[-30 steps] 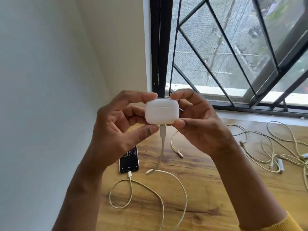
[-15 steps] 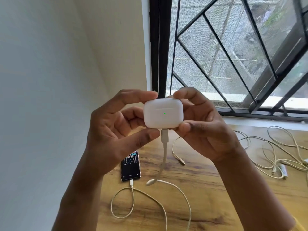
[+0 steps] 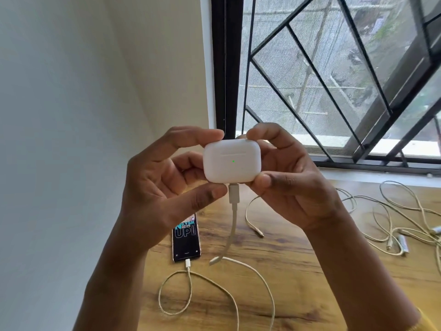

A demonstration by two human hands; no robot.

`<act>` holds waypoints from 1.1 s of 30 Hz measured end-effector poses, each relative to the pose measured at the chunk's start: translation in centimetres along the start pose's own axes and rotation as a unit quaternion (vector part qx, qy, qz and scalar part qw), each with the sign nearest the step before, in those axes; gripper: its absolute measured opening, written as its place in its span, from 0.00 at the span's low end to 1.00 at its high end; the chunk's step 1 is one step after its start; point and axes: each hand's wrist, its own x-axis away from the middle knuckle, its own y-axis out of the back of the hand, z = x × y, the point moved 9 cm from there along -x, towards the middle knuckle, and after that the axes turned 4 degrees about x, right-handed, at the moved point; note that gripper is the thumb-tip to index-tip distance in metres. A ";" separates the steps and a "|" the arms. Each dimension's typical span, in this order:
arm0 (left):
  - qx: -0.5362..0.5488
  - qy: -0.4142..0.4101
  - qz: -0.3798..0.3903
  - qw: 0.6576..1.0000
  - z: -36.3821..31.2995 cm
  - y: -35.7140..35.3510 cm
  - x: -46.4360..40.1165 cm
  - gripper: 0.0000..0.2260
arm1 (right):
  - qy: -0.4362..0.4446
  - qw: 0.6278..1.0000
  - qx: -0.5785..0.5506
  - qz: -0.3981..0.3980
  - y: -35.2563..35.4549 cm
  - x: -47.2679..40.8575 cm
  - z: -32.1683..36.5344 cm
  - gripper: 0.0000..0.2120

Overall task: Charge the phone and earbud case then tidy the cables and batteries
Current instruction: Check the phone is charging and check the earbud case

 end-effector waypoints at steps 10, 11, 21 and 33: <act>0.010 0.000 0.007 1.000 0.5 -0.1 0.2 0.25 | 0.004 1.000 -0.008 0.000 0.3 0.1 -0.4 0.24; 0.010 0.003 0.007 1.000 0.6 -0.1 0.2 0.25 | 0.004 1.000 -0.008 -0.003 0.5 0.1 -0.6 0.24; 0.023 0.133 -0.039 0.990 7.6 1.4 0.9 0.27 | -0.050 0.991 0.064 -0.111 5.6 0.9 -3.9 0.24; -0.076 0.314 -0.094 0.942 22.7 3.8 3.9 0.25 | -0.219 0.876 0.364 -0.228 14.9 2.3 -12.9 0.23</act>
